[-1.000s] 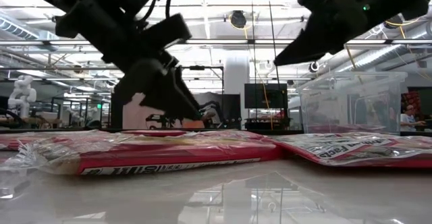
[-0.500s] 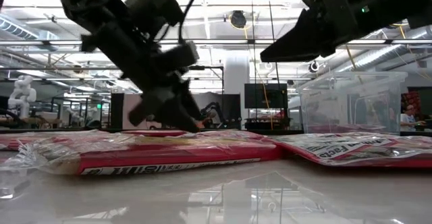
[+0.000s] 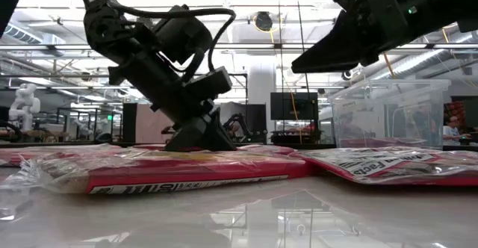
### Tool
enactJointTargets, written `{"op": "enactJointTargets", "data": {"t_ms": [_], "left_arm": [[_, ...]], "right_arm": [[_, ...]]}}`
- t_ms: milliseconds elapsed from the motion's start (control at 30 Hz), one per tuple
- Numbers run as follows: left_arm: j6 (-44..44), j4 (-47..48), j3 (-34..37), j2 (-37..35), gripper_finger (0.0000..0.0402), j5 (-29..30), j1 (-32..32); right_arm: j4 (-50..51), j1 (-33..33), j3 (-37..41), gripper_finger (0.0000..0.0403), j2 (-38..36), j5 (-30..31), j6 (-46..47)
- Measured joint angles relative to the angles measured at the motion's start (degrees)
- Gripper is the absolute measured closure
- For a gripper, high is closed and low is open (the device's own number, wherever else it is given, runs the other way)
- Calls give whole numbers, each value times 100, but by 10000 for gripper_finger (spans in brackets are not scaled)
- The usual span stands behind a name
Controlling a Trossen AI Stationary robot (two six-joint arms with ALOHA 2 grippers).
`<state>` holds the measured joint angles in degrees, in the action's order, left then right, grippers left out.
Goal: Sort popcorn bags into baskets
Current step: Put the red popcorn bag into the transparent container
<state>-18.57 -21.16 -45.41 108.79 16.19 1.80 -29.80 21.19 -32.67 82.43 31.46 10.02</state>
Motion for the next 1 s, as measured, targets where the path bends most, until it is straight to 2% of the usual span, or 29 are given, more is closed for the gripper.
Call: {"op": "enactJointTargets", "data": {"t_ms": [100,267,367,467,600,767,1000], "left_arm": [[237,-14,15,-255,388,73,-6],[1076,46,13,-1025,397,699,58],[1555,158,13,-1476,398,775,79],[1844,352,11,-1937,398,786,92],[2075,824,9,-2433,399,726,94],[2229,1114,9,-2714,399,660,92],[2258,1057,9,-2665,399,588,68]], "right_arm": [[34,-9,0,261,0,52,-28],[64,-18,0,261,-2,892,-107],[-51,-28,-1,261,-2,1312,-464],[-161,-22,0,261,-2,1353,-873],[-173,-84,0,261,-2,1372,-965],[-302,-441,0,261,-2,1312,-830],[-320,-982,0,255,-2,21,-663]]}}
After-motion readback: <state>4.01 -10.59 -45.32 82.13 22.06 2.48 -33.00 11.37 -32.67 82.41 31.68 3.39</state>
